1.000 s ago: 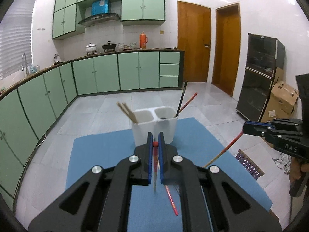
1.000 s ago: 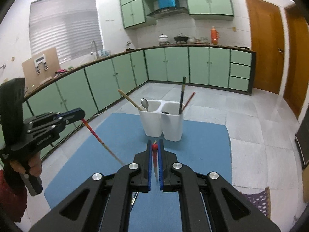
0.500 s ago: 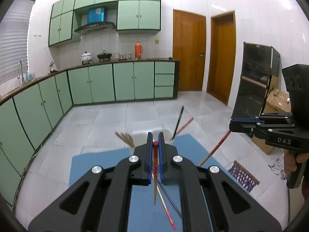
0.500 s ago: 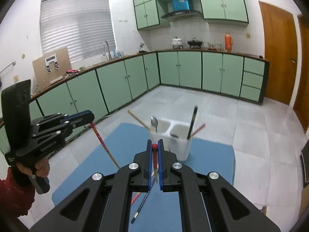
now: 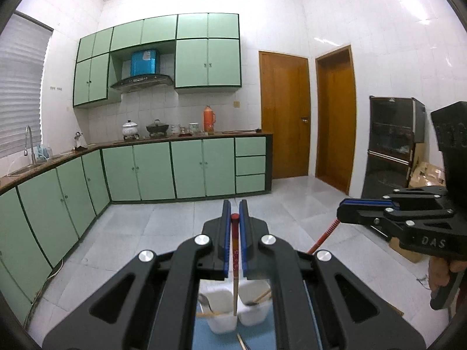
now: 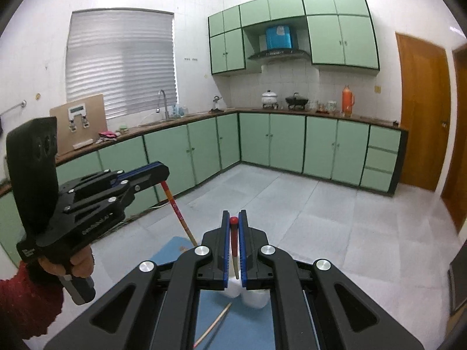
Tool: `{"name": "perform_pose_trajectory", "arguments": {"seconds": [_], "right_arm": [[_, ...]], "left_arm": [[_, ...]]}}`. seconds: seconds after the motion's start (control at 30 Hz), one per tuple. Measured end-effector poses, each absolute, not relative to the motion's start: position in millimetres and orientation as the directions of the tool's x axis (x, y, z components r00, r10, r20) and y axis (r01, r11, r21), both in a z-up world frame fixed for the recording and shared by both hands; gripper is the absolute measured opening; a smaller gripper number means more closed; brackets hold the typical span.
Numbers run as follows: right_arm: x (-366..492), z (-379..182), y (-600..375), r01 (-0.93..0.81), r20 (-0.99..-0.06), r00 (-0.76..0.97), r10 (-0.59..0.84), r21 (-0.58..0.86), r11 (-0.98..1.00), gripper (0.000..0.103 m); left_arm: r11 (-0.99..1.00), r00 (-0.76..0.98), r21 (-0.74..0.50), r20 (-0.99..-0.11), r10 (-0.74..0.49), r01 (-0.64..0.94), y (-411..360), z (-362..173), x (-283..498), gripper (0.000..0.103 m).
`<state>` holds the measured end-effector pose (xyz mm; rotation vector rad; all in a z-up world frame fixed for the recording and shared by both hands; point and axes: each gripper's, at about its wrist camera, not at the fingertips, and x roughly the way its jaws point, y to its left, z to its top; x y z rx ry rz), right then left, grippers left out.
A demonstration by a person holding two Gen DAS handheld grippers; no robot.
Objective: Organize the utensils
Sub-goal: 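Lift both chopsticks and lower them into the holder, then open both tools to release the chopsticks in the holder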
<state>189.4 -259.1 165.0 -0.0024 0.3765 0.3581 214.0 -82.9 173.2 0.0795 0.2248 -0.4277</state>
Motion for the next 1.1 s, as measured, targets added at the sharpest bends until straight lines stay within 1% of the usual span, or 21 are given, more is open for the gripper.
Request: {"name": "perform_pose_trajectory", "arguments": {"seconds": [0.1, 0.2, 0.33, 0.43, 0.57, 0.7, 0.77, 0.83, 0.87, 0.93, 0.97, 1.03, 1.07, 1.1], "right_arm": [[213, 161, -258, -0.320, -0.380, 0.872, 0.309, 0.036, 0.947, 0.006], [236, 145, -255, -0.300, -0.413, 0.866, 0.280, 0.019, 0.954, 0.006], [265, 112, -254, -0.290, -0.469, 0.840, 0.272, 0.037, 0.956, 0.006], [278, 95, -255, -0.288, -0.492, 0.826, 0.276, 0.053, 0.956, 0.006], [287, 79, -253, -0.284, -0.513, 0.813, 0.276, 0.065, 0.957, 0.006], [291, 67, -254, -0.281, -0.534, 0.798, 0.279, 0.079, 0.956, 0.007], [291, 65, -254, -0.285, -0.537, 0.794, 0.285, 0.085, 0.955, 0.008], [289, 65, -256, -0.284, -0.534, 0.797, 0.284, 0.084, 0.955, 0.014], [287, 66, -258, -0.281, -0.529, 0.799, 0.285, 0.090, 0.955, 0.016], [282, 67, -261, -0.276, -0.520, 0.805, 0.286, 0.099, 0.956, 0.028], [279, 68, -263, -0.271, -0.515, 0.809, 0.284, 0.102, 0.957, 0.031], [268, 71, -267, -0.263, -0.500, 0.818, 0.283, 0.112, 0.958, 0.041], [262, 71, -268, -0.259, -0.492, 0.823, 0.284, 0.119, 0.958, 0.044], [256, 71, -270, -0.255, -0.486, 0.827, 0.282, 0.123, 0.959, 0.052]], "left_arm": [[0.916, 0.895, 0.039, -0.236, -0.379, 0.399, -92, 165, 237, 0.005], [0.923, 0.897, 0.039, -0.257, -0.360, 0.382, -97, 148, 257, 0.005], [0.931, 0.883, 0.024, -0.326, -0.338, 0.365, -99, 116, 285, 0.005], [0.936, 0.868, 0.021, -0.382, -0.318, 0.352, -98, 92, 300, 0.005], [0.938, 0.847, 0.022, -0.437, -0.302, 0.345, -91, 72, 311, 0.005], [0.940, 0.832, 0.002, -0.465, -0.302, 0.342, -81, 63, 315, 0.008], [0.940, 0.832, -0.002, -0.465, -0.302, 0.341, -76, 64, 314, 0.014], [0.943, 0.836, -0.005, -0.461, -0.298, 0.333, -74, 69, 311, 0.032], [0.944, 0.840, -0.007, -0.454, -0.298, 0.331, -73, 71, 309, 0.034], [0.943, 0.845, -0.012, -0.440, -0.303, 0.332, -69, 77, 303, 0.039], [0.943, 0.848, -0.013, -0.433, -0.306, 0.333, -67, 80, 299, 0.041], [0.944, 0.858, -0.011, -0.416, -0.303, 0.329, -62, 85, 286, 0.051], [0.946, 0.862, -0.011, -0.408, -0.300, 0.324, -59, 86, 279, 0.054], [0.947, 0.864, -0.012, -0.404, -0.300, 0.322, -57, 87, 274, 0.058]]}}
